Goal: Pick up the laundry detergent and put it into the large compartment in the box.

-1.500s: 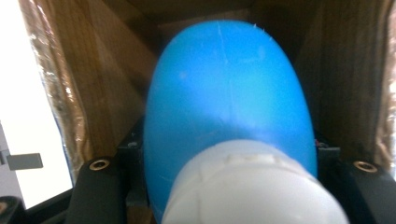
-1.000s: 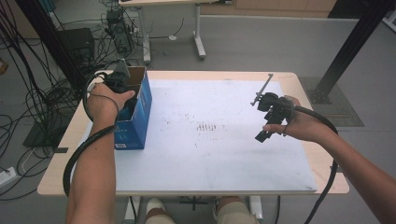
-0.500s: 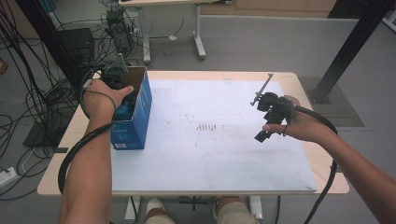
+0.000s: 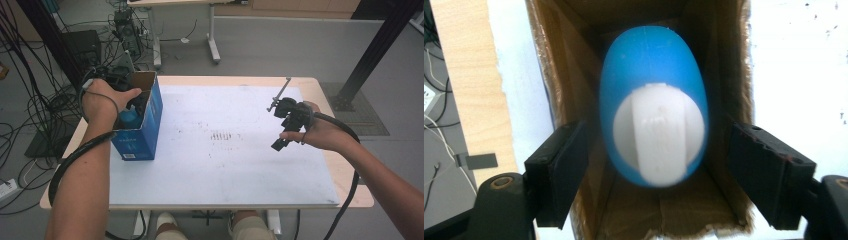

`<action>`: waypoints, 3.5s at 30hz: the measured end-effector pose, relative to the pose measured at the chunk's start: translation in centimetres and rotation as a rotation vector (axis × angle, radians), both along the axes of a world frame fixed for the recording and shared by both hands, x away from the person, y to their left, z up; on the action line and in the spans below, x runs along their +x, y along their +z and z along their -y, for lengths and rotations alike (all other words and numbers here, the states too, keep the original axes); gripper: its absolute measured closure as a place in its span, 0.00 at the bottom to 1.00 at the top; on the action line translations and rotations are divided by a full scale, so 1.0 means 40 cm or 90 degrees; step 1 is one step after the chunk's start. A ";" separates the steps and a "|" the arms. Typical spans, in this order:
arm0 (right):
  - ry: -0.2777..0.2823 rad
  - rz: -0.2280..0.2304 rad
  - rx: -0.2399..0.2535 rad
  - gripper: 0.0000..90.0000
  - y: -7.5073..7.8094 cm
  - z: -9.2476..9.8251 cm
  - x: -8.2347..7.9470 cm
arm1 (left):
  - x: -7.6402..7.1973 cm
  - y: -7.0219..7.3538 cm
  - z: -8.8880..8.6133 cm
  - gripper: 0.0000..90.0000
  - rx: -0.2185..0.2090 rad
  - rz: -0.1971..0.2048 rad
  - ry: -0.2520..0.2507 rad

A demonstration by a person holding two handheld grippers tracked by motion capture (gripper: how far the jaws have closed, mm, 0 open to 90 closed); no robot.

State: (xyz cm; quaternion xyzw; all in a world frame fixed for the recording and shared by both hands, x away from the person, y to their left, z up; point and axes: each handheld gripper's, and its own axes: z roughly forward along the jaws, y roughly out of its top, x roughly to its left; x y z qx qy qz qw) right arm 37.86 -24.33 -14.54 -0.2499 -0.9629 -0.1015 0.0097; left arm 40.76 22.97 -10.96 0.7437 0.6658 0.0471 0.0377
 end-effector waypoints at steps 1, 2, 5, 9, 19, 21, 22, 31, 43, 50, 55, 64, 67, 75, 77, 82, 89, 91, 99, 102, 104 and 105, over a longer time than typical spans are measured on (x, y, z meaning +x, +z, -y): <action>-0.001 -0.001 0.000 0.06 0.000 -0.001 0.002 | -0.002 0.005 0.001 0.27 0.000 0.001 -0.002; -0.001 -0.001 0.001 0.06 -0.001 -0.001 0.002 | -0.006 0.013 0.001 0.26 -0.002 0.002 -0.005; -0.005 -0.002 0.000 0.06 -0.001 -0.002 0.006 | -0.023 0.036 0.008 0.22 -0.008 0.020 -0.019; -0.007 0.000 0.002 0.06 0.002 -0.003 0.012 | -0.039 0.062 0.031 0.18 -0.016 0.036 -0.044; -0.004 0.007 0.001 0.06 0.016 -0.017 0.007 | -0.034 0.086 0.136 0.15 -0.039 0.035 -0.122; -0.004 0.007 0.002 0.06 0.016 -0.018 0.008 | -0.033 0.086 0.159 0.14 -0.044 0.036 -0.134; -0.006 0.006 0.001 0.06 0.017 -0.019 0.008 | -0.032 0.088 0.171 0.14 -0.045 0.035 -0.141; -0.013 0.007 0.001 0.06 0.015 -0.006 0.013 | -0.034 0.087 0.255 0.14 -0.053 0.029 -0.199; -0.027 0.006 -0.002 0.06 0.013 0.006 0.028 | -0.041 0.068 0.326 0.13 -0.055 0.010 -0.259; -0.031 0.004 -0.002 0.06 0.011 0.005 0.032 | -0.047 0.065 0.342 0.13 -0.058 0.006 -0.278; -0.030 0.004 -0.002 0.06 0.011 0.000 0.032 | -0.047 0.060 0.342 0.12 -0.061 0.004 -0.284; -0.029 0.005 -0.001 0.06 0.010 -0.002 0.031 | -0.045 0.060 0.338 0.12 -0.063 0.001 -0.287; -0.027 0.005 -0.001 0.06 0.010 -0.003 0.031 | -0.044 0.059 0.338 0.12 -0.060 0.000 -0.287; -0.029 0.008 0.001 0.06 0.014 -0.001 0.027 | -0.041 0.056 0.328 0.12 -0.065 0.003 -0.276; -0.027 0.009 0.001 0.06 0.014 0.001 0.027 | -0.039 0.055 0.328 0.12 -0.064 0.003 -0.277; -0.030 0.006 0.001 0.06 0.009 0.002 0.029 | -0.037 0.055 0.328 0.12 -0.067 0.004 -0.275; -0.026 0.007 0.002 0.06 0.008 0.003 0.029 | -0.038 0.059 0.325 0.12 -0.068 0.006 -0.274; -0.027 0.008 0.002 0.06 0.010 0.002 0.028 | -0.039 0.060 0.325 0.12 -0.067 0.007 -0.274; -0.027 0.008 0.002 0.06 0.012 0.000 0.025 | -0.043 0.062 0.322 0.12 -0.069 0.008 -0.273; -0.028 0.008 0.003 0.06 0.011 -0.001 0.024 | -0.044 0.064 0.321 0.12 -0.068 0.008 -0.272; -0.027 0.008 0.003 0.06 0.011 -0.001 0.023 | -0.045 0.065 0.320 0.12 -0.068 0.010 -0.272; -0.026 0.009 0.003 0.06 0.010 -0.001 0.024 | -0.046 0.066 0.319 0.12 -0.069 0.010 -0.272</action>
